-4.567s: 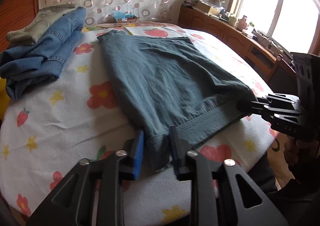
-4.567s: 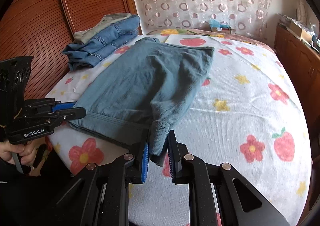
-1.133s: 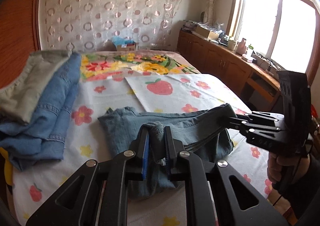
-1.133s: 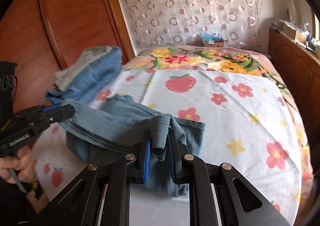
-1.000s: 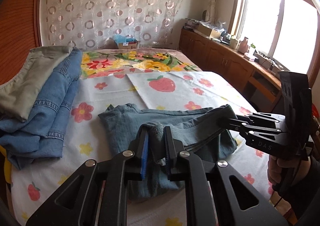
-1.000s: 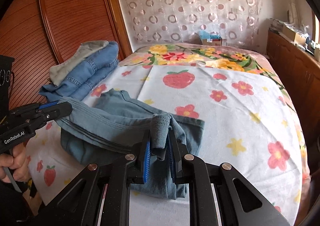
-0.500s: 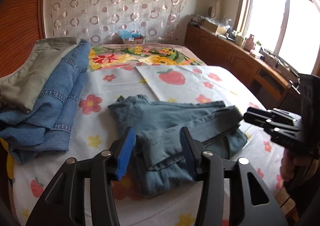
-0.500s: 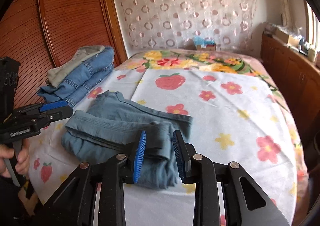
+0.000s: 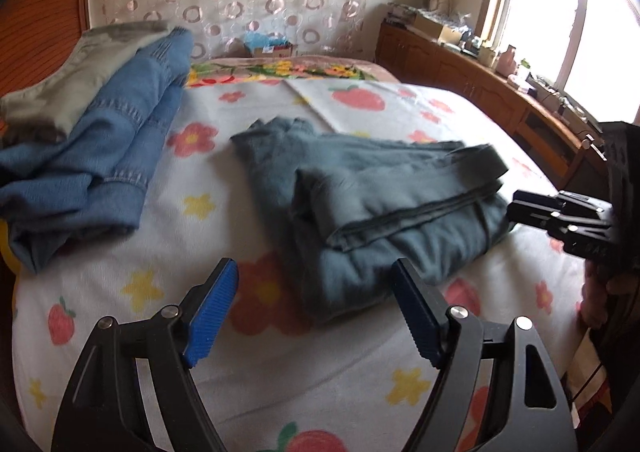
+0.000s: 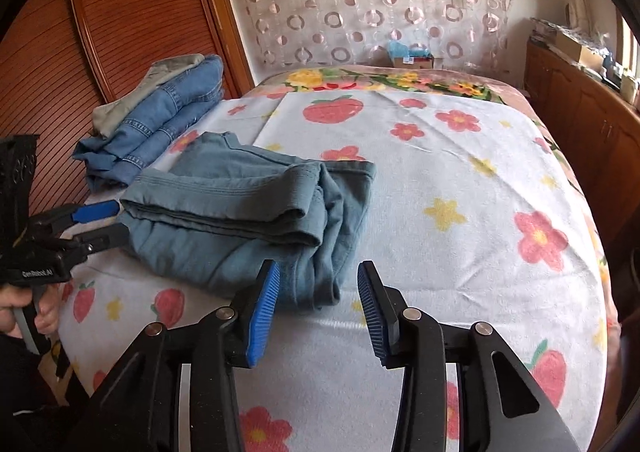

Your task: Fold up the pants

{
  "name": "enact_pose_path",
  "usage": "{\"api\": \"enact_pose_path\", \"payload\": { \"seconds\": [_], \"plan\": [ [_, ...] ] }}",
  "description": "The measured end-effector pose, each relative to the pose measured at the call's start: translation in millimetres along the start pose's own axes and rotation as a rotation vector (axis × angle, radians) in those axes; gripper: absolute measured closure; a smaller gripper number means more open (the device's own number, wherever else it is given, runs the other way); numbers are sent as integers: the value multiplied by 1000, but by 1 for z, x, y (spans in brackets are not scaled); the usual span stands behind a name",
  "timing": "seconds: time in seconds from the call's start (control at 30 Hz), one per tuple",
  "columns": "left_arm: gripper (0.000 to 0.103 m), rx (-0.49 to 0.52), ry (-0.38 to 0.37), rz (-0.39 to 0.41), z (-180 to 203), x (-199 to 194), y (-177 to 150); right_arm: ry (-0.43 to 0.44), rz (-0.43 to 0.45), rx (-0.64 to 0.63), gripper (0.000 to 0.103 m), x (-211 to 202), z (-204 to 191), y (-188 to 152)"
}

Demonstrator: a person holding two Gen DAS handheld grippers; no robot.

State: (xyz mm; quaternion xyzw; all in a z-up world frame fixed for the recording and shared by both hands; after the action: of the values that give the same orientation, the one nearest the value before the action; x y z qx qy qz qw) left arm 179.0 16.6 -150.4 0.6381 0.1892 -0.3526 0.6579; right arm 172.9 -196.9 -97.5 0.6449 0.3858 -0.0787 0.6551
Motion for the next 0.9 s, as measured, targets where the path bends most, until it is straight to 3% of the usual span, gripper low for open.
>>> {"api": "enact_pose_path", "payload": {
  "seconds": [0.1,0.23,0.37,0.43,0.47,0.9],
  "plan": [
    [25,4,-7,-1,-2,2,-3,-1,-28,-17,61,5,-1,-4],
    [41,3,-39,-8,1,6,-4,-6,-47,-44,61,9,-2,-4],
    [63,-4,-85,-5,6,8,-4,-17,-49,-85,87,14,-8,-3],
    [79,-3,-92,8,9,6,-2,-6,-39,-93,92,12,-10,-3],
    [82,1,-90,13,10,4,-1,-10,-35,-97,92,12,-11,-3],
    [85,26,-153,32,32,-39,-18,26,-8,-93,92,-31,-16,-26]
  ]
}}
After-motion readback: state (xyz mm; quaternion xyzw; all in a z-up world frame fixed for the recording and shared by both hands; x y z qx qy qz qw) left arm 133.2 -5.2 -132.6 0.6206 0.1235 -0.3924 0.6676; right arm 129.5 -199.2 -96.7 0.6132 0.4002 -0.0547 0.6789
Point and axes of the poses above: each gripper's, at about its wrist camera, not at the fingertips, and x roughly the way its jaws point, z to its right, y to its top, the point moved 8 cm from there along x, roughly the way its jaws point, and after that the axes turned 3 degrees about z, right-handed, at the moved point
